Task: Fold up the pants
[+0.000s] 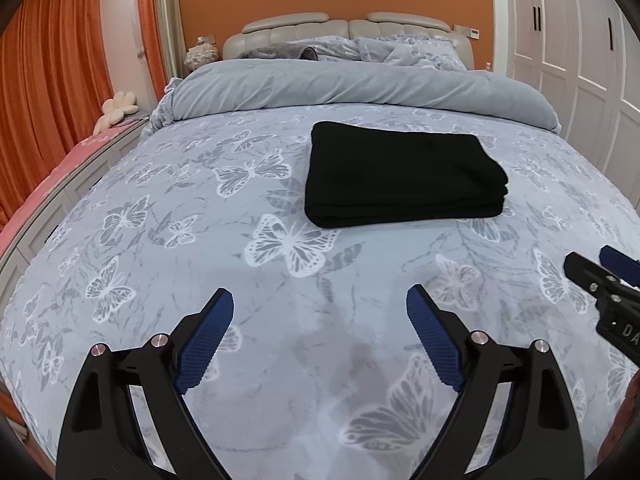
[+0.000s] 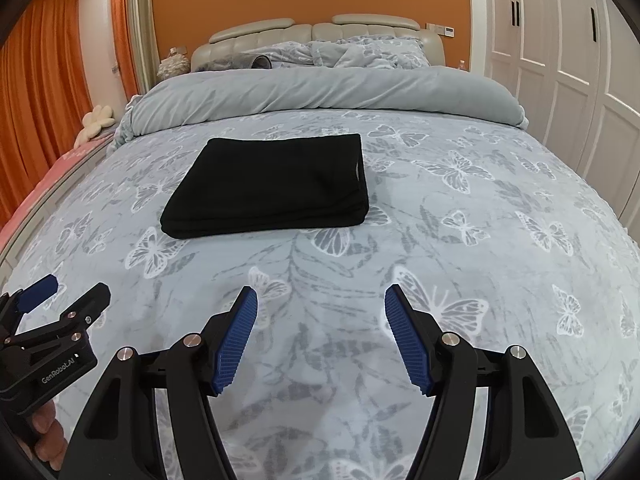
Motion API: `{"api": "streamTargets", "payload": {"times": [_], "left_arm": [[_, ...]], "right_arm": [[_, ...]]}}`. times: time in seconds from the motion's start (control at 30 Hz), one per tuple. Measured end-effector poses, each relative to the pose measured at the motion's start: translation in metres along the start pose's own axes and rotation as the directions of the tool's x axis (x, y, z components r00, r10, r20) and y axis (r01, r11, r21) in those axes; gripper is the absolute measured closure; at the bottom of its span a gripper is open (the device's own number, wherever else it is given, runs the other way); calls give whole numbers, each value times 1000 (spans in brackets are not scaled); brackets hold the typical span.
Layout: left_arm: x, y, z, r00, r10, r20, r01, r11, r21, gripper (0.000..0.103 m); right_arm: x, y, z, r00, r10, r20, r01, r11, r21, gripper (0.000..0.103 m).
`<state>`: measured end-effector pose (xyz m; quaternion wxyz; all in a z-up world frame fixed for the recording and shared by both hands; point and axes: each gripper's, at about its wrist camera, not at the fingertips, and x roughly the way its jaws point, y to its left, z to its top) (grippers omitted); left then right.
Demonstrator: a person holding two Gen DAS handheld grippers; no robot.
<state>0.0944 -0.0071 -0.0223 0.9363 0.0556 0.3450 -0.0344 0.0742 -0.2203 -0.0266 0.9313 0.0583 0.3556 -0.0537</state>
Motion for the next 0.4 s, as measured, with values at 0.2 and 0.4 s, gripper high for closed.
{"api": "streamTargets", "payload": {"times": [0.2,0.4], "left_arm": [[2,-2,1,1000,-13,-25,13,1000,8,17],[0,-2,1,1000,-22,-20,22,1000,-1,17]], "right_arm": [[0,5,-2,1000,10,-9,-10,1000,-15,38],[-1,7,-3,1000,8,-8,-8,1000,-14,38]]}}
